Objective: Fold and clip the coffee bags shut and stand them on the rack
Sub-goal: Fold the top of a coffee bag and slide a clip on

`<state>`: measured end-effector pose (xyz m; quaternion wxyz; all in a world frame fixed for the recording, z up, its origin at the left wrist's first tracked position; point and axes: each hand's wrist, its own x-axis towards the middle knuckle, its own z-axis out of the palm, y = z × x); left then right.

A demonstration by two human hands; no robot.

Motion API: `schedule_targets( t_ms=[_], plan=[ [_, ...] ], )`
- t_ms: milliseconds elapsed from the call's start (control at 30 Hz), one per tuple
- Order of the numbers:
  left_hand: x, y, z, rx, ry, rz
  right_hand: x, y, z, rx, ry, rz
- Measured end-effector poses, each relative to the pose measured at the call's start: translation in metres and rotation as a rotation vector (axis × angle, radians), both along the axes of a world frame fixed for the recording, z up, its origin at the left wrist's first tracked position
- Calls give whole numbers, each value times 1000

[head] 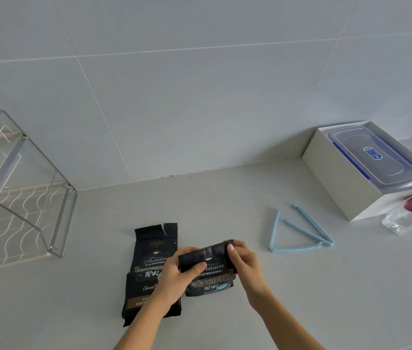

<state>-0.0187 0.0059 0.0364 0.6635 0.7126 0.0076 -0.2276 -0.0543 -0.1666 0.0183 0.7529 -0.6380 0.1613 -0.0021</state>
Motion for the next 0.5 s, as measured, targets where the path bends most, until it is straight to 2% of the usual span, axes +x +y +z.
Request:
schedule_targets(
  t_ms=[133, 233, 367, 500],
  plan=[
    [-5, -4, -3, 61, -111, 79, 7, 18, -3, -73, 36, -186],
    [-4, -5, -4, 46, -103, 98, 8, 21, -4, -144, 25, -204],
    [-3, -2, -4, 32, -65, 60, 6, -5, 7, -470, -105, 0],
    [1, -2, -4, 32, -52, 30, 11, -34, 22, -613, -60, 240]
  ],
)
